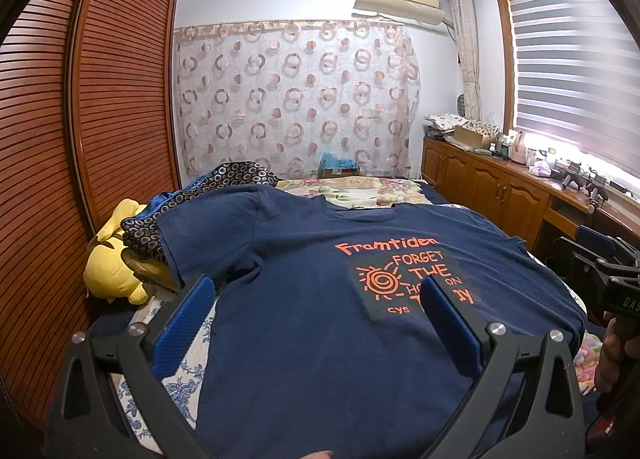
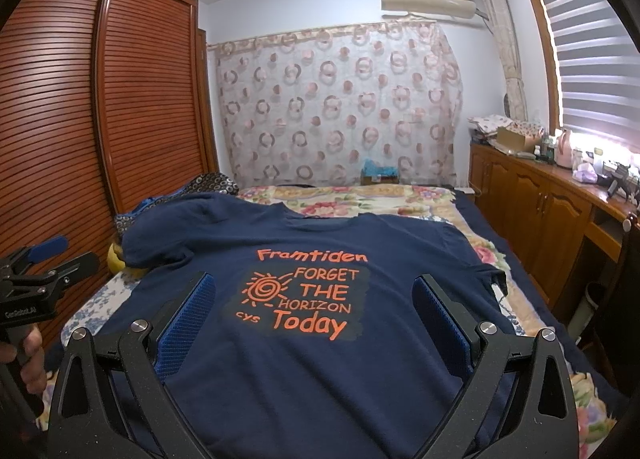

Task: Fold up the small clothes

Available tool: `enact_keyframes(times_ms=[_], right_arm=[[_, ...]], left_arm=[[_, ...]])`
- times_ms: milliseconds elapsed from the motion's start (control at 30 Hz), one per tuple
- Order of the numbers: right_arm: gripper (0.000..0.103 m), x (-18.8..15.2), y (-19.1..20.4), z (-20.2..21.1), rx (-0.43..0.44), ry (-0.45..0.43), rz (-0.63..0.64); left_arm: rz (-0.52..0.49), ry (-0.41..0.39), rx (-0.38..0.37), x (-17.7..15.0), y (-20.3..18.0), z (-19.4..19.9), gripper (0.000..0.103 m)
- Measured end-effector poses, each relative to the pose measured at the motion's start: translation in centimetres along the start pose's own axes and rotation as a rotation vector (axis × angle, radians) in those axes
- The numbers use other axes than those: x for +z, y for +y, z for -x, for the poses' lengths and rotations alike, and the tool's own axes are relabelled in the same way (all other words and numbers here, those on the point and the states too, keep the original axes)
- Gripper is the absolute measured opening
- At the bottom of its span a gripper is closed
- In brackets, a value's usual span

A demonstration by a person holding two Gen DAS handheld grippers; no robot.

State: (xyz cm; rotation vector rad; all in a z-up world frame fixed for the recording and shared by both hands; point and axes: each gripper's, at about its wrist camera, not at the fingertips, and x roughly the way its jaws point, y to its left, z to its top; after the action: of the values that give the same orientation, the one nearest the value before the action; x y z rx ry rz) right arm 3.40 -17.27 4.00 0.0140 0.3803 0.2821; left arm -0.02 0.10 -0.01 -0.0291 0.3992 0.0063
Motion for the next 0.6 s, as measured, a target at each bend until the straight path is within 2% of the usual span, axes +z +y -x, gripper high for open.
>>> enact_keyframes(times_ms=[600], right_arm=[[0.101, -0.01, 0.06, 0.00, 0.000, 0.000, 0.000]], left_arm=[[0.000, -0.001, 0.001, -0.05, 0.16, -0.23, 0.103]])
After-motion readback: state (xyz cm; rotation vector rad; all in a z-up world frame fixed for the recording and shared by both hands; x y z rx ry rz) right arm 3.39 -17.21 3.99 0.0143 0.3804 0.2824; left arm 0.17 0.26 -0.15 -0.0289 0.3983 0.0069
